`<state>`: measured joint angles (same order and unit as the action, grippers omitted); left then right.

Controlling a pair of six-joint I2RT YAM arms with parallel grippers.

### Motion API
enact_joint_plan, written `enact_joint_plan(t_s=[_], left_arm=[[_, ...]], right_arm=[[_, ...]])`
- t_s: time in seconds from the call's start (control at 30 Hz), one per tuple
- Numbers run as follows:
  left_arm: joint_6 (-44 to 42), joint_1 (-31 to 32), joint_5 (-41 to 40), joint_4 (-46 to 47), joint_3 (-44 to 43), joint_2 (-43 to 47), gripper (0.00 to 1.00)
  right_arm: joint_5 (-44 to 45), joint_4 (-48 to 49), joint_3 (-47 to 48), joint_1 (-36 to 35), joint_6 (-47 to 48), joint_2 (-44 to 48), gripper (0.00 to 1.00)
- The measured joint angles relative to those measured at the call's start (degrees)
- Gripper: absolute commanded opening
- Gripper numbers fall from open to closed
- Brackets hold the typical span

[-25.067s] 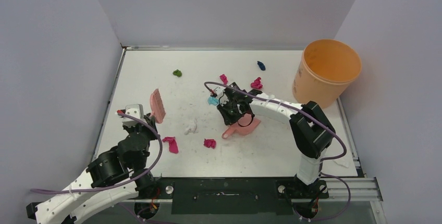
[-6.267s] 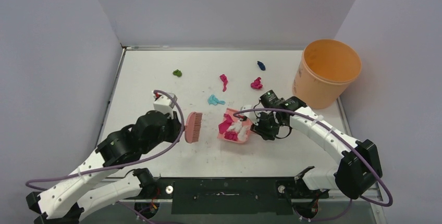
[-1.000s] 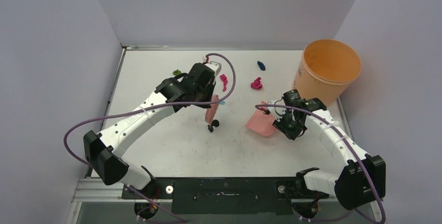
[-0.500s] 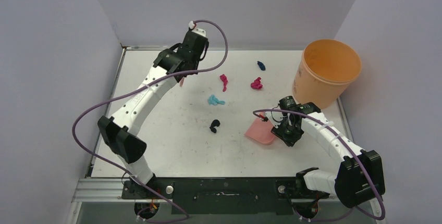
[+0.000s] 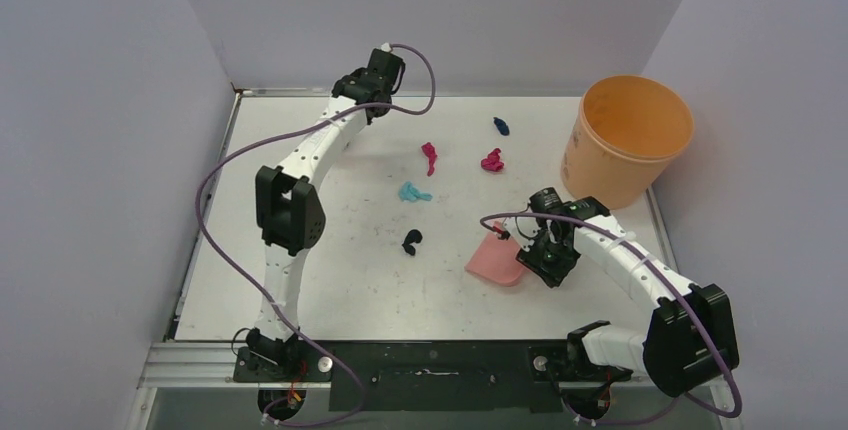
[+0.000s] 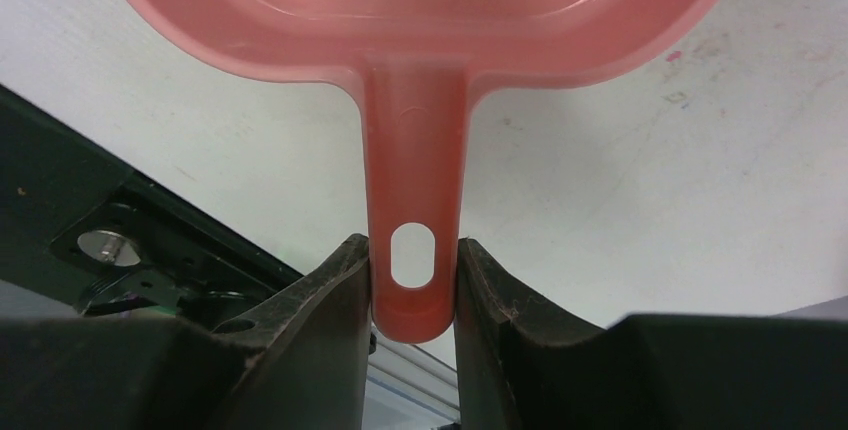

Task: Sweep away the paper scraps from the table

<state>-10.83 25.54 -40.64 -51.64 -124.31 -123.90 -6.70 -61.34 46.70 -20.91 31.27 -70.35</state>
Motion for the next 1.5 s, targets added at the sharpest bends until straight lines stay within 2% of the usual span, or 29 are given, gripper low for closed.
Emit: enact_joint_plan(t_s=[0.1, 0.37, 0.63, 0.9, 1.07, 1.17, 1.37, 1.5], left_arm=[[-3.1, 0.0, 2.3, 1.8, -4.5, -5.6, 0.0], [-6.0, 0.9, 9.5, 1.8, -5.7, -12.0, 0.0], [-5.1, 5.1, 15.3, -0.5, -3.8, -9.4, 0.0], [2.3, 17.0, 23.4, -11.2, -2.6, -3.9, 0.0], [5.2, 26.9, 21.7, -17.6, -4.9, -3.6, 0.0], [7.0, 29.9, 19.5, -19.8, -7.6, -2.9, 0.0], [6.2, 27.5, 12.0, -19.3, -9.0, 0.4, 0.0], [2.1, 24.9, 7.0, -12.9, -9.4, 0.7, 0.0]], right_arm=[[-0.7, -1.6, 0.0, -2.1, 0.5, -0.3, 0.07], [-1.7, -6.0, 0.2, -5.9, 2.7, -0.3, 0.09], [-1.7, -6.7, 1.9, -7.7, 2.9, -0.8, 0.09], [-2.2, -6.4, 2.1, -7.7, 2.5, -0.8, 0.09], [-2.3, -6.4, 2.6, -7.7, 2.3, -0.8, 0.09], [-2.3, -6.6, 2.6, -7.7, 1.9, -0.5, 0.09], [-2.1, -7.0, 2.6, -7.7, 0.6, 1.2, 0.08], [-1.6, -8.0, 2.6, -7.6, -0.5, 2.6, 0.08]])
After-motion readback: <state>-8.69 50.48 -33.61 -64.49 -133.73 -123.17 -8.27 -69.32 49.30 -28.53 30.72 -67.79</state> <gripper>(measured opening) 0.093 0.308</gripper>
